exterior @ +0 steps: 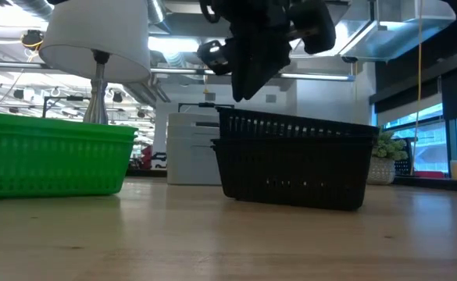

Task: Stack baskets by color
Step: Stack the right black bin on the top black bins

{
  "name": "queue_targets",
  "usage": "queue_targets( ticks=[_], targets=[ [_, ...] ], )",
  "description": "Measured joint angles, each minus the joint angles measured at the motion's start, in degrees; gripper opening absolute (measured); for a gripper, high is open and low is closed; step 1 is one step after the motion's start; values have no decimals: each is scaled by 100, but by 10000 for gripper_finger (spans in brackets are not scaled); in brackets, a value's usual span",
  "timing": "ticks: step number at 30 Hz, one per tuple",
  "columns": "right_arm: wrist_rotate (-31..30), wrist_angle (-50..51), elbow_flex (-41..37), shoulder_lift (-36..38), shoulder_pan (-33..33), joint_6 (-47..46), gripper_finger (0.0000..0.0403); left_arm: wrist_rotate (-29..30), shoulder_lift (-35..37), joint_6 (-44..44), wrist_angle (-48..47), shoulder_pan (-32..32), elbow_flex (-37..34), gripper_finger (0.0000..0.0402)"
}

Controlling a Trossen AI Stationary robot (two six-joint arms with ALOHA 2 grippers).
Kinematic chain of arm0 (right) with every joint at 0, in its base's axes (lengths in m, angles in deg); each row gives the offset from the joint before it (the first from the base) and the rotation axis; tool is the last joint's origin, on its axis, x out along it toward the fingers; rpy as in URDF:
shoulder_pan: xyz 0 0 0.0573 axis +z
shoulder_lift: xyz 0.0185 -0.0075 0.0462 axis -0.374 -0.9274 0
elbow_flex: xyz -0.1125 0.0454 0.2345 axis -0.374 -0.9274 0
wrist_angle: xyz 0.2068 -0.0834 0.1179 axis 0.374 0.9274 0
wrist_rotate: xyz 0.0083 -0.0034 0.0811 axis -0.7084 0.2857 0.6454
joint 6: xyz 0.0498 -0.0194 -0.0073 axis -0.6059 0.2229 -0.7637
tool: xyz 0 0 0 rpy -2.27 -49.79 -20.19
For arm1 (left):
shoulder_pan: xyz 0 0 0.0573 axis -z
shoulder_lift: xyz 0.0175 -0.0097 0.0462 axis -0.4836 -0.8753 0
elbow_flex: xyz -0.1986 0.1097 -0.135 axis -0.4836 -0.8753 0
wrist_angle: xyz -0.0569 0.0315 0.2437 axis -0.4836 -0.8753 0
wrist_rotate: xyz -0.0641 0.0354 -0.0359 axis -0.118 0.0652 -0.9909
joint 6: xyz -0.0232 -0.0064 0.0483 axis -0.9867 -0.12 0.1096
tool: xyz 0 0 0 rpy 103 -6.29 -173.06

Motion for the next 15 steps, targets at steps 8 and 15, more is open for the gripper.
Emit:
queue_targets(
  ticks=[8, 15],
  targets=[
    [-60, -810, -756, 0, 2, 32, 45, 0, 0, 2, 0, -1, 0, 74],
    [-446, -655, -611, -2, 0, 18, 41, -1, 0, 2, -4, -1, 0, 74]
  ],
)
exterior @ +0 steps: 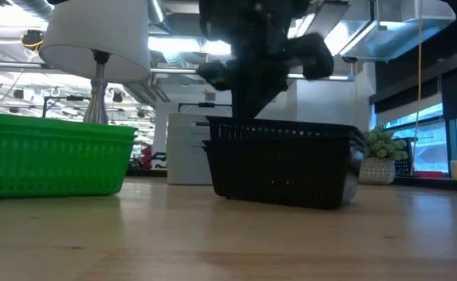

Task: Stack baskets by color
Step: Stack the right black bin on the top black bins, then return to Home Position

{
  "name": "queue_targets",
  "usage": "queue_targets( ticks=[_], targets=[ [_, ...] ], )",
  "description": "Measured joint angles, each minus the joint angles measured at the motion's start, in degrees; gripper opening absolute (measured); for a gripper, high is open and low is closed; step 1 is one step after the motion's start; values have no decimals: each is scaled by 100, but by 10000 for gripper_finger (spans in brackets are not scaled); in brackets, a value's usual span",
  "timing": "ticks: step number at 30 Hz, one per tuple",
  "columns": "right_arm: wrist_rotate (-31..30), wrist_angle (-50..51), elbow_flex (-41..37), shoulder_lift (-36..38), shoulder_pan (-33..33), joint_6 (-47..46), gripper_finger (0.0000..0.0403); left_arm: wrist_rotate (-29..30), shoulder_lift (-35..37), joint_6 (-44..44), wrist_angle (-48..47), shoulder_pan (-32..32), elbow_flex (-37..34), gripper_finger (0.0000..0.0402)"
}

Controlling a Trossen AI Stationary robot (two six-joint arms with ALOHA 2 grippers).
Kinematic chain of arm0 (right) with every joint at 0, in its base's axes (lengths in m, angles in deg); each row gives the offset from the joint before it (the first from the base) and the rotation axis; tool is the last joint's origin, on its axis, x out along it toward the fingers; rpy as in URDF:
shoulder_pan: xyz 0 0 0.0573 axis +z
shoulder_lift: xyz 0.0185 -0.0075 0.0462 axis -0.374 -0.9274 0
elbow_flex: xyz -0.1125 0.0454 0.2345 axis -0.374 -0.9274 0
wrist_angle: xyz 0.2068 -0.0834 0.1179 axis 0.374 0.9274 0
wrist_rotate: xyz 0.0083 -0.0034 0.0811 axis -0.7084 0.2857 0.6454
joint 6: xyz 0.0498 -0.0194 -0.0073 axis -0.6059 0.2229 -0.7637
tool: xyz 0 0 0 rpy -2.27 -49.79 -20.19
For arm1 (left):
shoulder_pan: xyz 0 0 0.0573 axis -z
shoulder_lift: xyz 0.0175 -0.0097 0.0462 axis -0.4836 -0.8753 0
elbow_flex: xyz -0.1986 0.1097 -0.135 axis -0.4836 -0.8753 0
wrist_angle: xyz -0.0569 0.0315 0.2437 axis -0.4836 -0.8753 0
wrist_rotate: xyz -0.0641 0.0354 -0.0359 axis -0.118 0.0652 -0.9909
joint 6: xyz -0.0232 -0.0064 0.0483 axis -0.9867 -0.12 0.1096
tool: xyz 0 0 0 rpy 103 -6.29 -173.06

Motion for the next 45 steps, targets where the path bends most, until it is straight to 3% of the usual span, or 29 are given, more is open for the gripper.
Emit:
queue_targets(
  ticks=[4, 8, 12, 21, 30, 34, 38, 45],
  targets=[
    [291, 385, 386, 2, 13, -2, 41, -33, 0, 0, -4, 0, 0, 74],
    [420, 83, 507, 9, 14, -22, 41, -47, 0, 0, -1, 0, 0, 74],
    [742, -414, 217, 9, -59, -22, 41, -47, 0, 0, -1, 2, 0, 74],
    [709, -1036, -570, -2, -201, -14, 41, -46, 0, 31, -3, 0, 0, 74],
    [564, -411, 364, -1, -188, -365, 41, -45, 0, 44, -5, 0, 0, 74],
    [556, -383, 429, 2, -188, -535, 41, -148, 0, 44, -4, 0, 0, 74],
    [605, -262, 420, 106, -192, -799, 38, -304, 2, 36, 3, 2, 0, 74],
    [853, -309, 427, 1020, -115, -2246, 5, -797, 0, 104, 138, 4, 0, 74]
  ],
)
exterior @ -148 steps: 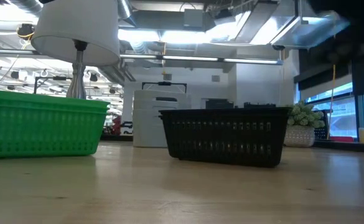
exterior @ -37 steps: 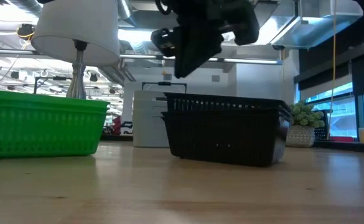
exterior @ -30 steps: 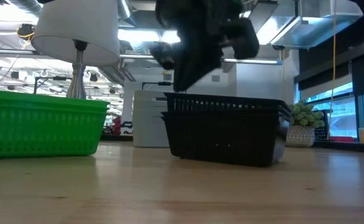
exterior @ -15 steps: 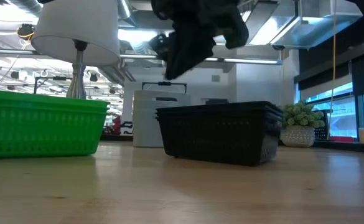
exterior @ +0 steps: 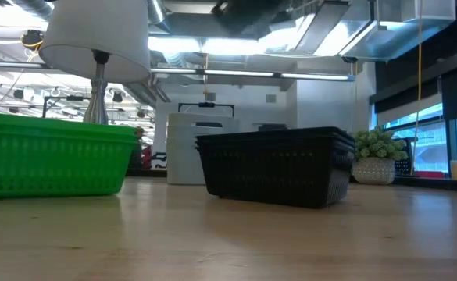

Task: Stack baskets by color
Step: Return to Home Position

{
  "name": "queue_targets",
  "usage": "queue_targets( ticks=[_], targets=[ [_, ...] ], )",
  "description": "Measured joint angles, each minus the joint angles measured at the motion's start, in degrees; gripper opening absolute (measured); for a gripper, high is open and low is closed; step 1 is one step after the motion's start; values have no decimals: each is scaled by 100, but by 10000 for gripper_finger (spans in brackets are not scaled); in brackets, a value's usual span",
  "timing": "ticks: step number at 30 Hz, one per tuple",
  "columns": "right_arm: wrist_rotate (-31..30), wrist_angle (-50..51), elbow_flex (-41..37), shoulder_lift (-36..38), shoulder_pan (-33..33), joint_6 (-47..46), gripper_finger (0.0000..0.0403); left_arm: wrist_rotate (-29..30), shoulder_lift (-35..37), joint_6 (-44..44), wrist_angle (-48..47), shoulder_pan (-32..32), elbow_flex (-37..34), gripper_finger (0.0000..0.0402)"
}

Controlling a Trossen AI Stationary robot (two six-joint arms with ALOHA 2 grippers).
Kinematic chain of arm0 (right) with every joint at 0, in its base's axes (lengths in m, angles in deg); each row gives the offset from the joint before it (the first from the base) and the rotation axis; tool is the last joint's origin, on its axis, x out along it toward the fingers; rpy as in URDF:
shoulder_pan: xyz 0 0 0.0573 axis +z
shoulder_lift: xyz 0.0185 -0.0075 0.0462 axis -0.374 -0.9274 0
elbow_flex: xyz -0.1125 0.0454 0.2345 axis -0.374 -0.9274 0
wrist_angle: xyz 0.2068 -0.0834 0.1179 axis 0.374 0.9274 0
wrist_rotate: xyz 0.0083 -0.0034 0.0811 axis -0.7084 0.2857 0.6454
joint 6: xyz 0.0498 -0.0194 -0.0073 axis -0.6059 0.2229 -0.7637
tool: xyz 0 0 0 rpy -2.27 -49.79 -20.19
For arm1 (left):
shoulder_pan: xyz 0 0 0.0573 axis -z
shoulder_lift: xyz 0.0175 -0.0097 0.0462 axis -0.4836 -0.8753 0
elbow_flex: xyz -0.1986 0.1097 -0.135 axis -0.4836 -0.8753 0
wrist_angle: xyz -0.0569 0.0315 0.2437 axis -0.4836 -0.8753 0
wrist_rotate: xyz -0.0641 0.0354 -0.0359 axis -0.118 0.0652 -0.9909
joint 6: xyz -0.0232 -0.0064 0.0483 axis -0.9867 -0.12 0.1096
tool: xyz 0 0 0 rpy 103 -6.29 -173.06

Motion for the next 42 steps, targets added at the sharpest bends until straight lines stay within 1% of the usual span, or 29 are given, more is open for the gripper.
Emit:
queue_targets(
  ticks=[3, 7, 10, 13, 16, 19, 22, 24, 27, 31, 35, 38, 42],
  targets=[
    [-107, -17, 0, 491, 56, -480, 4, -37, 0, 373, -6, -4, 0, 74],
    [-486, 156, 0, 1259, 240, -552, 2, 254, 20, 773, -11, 92, 0, 61],
    [-781, 300, 0, 1923, 369, -823, 2, 660, 195, 1171, -12, 251, 0, 35],
    [-1065, 458, -79, 2597, 523, -1112, 1, 1219, 429, 1495, -12, 473, 0, 7],
    [-1194, 481, -343, 3239, 750, -1403, 1, 1700, 670, 1791, -14, 704, 0, 5],
    [-1627, 481, -785, 3898, 1065, -1820, 1, 1971, 949, 1995, -27, 945, 0, 1],
    [-2156, 337, -1392, 4517, 1416, -2109, 0, 2254, 1219, 2094, -131, 1172, 0, 1],
    [-2428, 106, -1859, 4931, 1617, -2143, 0, 2389, 1403, 2071, -254, 1309, 0, 0],
    [-2664, -262, -2592, 5559, 1775, -2141, 0, 2451, 1613, 2063, -392, 1491, 0, 0],
    [-2745, -668, -3475, 6356, 1796, -2167, 0, 2544, 1870, 2060, -567, 1692, 0, 0],
    [-2928, -920, -4140, 7176, 1798, -2304, 0, 2701, 2185, 2138, -612, 1862, -38, 0],
    [-2995, -1098, -4545, 7794, 1795, -2459, 0, 2897, 2507, 2154, -602, 1952, -286, 0],
    [-3110, -1125, -4977, 8530, 1795, -2655, 0, 3054, 3071, 2102, -355, 2020, -839, 0]
  ],
)
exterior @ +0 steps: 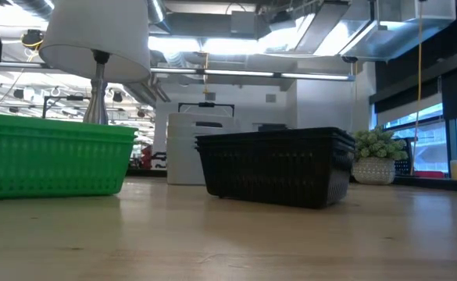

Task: Stack baskets by color
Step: Return to Home Position

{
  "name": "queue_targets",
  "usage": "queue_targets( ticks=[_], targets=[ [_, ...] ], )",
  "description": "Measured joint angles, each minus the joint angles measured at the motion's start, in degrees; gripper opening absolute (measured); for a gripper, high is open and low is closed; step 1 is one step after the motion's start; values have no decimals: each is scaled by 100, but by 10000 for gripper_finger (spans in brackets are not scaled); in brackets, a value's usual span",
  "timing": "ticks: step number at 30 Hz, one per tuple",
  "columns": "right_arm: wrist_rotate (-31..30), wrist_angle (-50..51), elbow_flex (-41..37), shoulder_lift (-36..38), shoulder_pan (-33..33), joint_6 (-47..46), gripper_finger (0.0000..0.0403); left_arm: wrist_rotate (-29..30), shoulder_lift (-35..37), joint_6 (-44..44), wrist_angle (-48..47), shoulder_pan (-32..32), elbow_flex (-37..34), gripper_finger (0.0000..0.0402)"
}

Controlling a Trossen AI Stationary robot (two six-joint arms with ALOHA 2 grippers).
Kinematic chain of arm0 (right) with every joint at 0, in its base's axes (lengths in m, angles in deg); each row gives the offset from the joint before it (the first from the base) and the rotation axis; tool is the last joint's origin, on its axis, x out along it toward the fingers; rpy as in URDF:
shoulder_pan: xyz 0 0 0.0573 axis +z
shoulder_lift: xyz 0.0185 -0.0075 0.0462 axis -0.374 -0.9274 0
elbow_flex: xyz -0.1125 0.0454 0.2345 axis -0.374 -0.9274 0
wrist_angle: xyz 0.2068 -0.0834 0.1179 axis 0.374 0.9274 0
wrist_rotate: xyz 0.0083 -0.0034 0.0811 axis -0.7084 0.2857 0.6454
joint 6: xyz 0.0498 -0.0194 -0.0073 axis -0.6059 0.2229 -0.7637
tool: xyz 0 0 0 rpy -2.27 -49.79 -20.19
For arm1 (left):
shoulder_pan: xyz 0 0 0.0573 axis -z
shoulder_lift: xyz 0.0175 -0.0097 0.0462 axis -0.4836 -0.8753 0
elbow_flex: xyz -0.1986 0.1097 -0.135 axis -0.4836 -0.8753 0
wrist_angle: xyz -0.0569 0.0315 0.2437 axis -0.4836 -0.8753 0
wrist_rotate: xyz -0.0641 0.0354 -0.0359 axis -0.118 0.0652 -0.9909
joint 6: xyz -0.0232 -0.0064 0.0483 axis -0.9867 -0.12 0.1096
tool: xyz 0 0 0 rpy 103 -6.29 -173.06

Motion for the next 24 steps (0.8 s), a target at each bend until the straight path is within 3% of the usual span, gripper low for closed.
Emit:
queue_targets(
  ticks=[8, 14, 20, 24],
  targets=[
    [-236, 18, -619, 1209, 0, -70, 0, 20, 1315, 690, 1271, 4, -1189, 0],
    [-406, 75, -899, 2075, -2, -72, 0, -20, 2217, 1071, 1688, 4, -1775, 0],
    [-658, 366, -834, 2076, -2, -72, 0, -255, 2983, 1508, 1995, 0, -2205, 0],
    [-657, 373, -895, 2083, -4, -110, 0, -403, 2977, 1947, 2209, 0, -2350, 0]
  ],
)
